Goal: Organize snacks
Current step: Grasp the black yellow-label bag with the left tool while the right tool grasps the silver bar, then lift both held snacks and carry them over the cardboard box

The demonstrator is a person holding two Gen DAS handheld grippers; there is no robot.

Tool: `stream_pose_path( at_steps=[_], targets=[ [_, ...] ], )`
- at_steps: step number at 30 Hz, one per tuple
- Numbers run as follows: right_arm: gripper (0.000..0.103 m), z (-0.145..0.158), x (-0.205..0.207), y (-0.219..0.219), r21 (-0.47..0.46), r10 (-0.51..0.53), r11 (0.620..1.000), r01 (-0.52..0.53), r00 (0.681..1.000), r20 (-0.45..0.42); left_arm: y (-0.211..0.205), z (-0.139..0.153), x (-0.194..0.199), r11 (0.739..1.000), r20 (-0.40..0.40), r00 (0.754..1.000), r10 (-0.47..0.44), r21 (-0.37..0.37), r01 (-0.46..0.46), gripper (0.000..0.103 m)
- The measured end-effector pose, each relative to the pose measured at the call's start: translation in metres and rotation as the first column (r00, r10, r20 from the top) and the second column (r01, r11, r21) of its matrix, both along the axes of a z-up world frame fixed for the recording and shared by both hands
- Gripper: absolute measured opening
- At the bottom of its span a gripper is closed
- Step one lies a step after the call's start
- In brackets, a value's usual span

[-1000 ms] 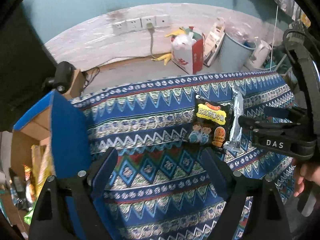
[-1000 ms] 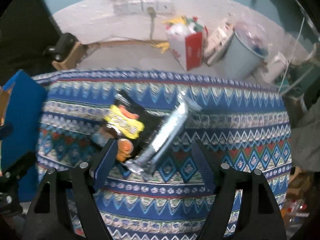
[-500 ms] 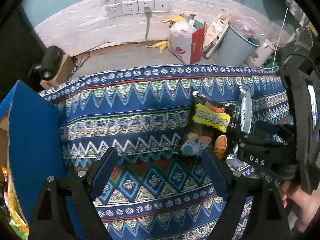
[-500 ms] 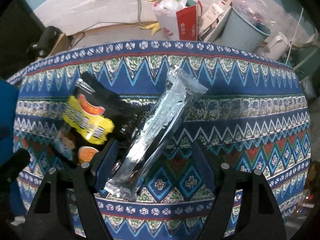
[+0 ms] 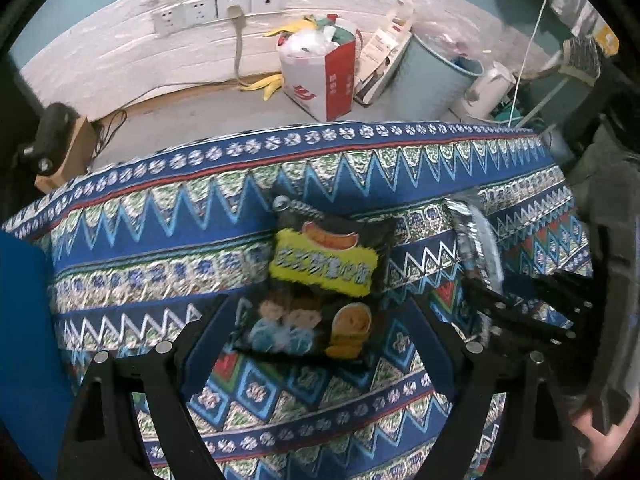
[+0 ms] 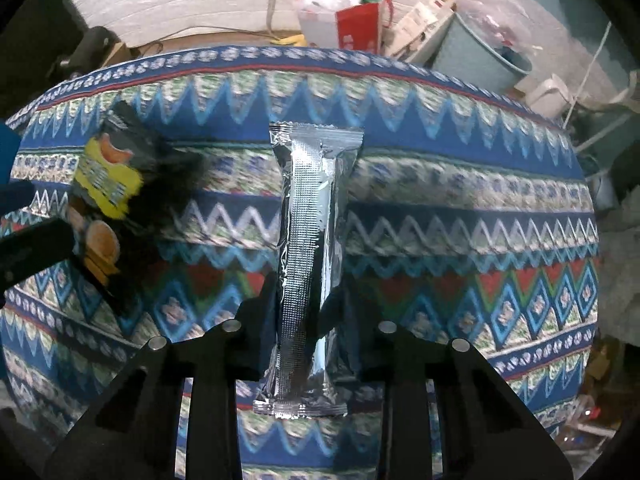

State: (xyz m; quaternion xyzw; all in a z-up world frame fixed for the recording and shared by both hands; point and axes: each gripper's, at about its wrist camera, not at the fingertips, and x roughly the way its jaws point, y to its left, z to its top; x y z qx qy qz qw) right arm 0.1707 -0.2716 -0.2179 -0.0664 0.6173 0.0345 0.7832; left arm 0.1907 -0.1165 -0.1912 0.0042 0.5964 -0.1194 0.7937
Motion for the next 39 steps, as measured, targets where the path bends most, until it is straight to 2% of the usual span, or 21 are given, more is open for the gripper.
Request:
stream_pose_path(
  at_steps=[6,10,15,16,17,18,20,21,23,29,39],
  targets=[
    [0.028,0.002,-0.009,-0.022,0.032,-0.015,0.999,0.015,1.0,0.006,-0.015,-0.022,0.006,0.999,-0.042,0.999,-0.011,0.052,0.013,0.087],
    [0.047,0.0,-0.007,-0.03,0.055,-0.026,0.998,0.026,1.0,0.009,-0.021,-0.034,0.008,0.994,-0.05,0.999,-0.012,0.111,0.018,0.089],
    [0.049,-0.002,-0.002,-0.029,0.043,-0.026,0.999,0.025,0.999,0.037,-0.025,-0.039,0.009,0.992,-0.026,1.0,-0.012,0.125,0.016,0.09],
    [0.049,-0.003,0.001,-0.028,0.037,-0.022,0.999,0.021,0.999,0.042,-0.027,-0.039,0.008,0.991,-0.019,1.0,-0.019,0.13,0.021,0.089],
    [0.049,-0.003,0.002,-0.027,0.028,-0.016,1.0,0.015,0.999,0.049,-0.028,-0.039,0.008,0.991,-0.011,1.0,-0.022,0.135,0.023,0.082],
    [0.049,-0.004,0.004,-0.024,0.022,-0.013,1.0,0.012,0.999,0.052,-0.029,-0.037,0.007,0.989,0.0,1.0,-0.023,0.143,0.022,0.078],
    [0.038,-0.004,0.004,-0.02,0.013,0.004,1.0,-0.004,0.998,0.063,-0.029,-0.033,0.004,0.987,0.014,0.999,-0.029,0.161,0.026,0.068],
    [0.028,-0.005,0.005,-0.017,0.006,0.012,1.0,-0.013,0.998,0.062,-0.029,-0.031,0.003,0.985,0.022,0.999,-0.035,0.168,0.031,0.065],
    [0.027,-0.003,0.003,-0.012,-0.001,0.022,1.0,-0.022,0.998,0.061,-0.028,-0.025,0.0,0.983,0.04,0.998,-0.05,0.177,0.042,0.059],
    [0.027,0.006,-0.003,-0.006,0.0,0.024,1.0,-0.024,0.998,0.061,-0.015,-0.012,-0.011,0.984,0.05,0.998,-0.028,0.175,0.019,0.059],
    [0.027,0.045,-0.012,0.004,0.04,0.042,0.998,-0.046,0.994,0.105,0.007,0.022,-0.031,0.991,0.098,0.995,0.014,0.132,-0.027,0.059]
  ],
)
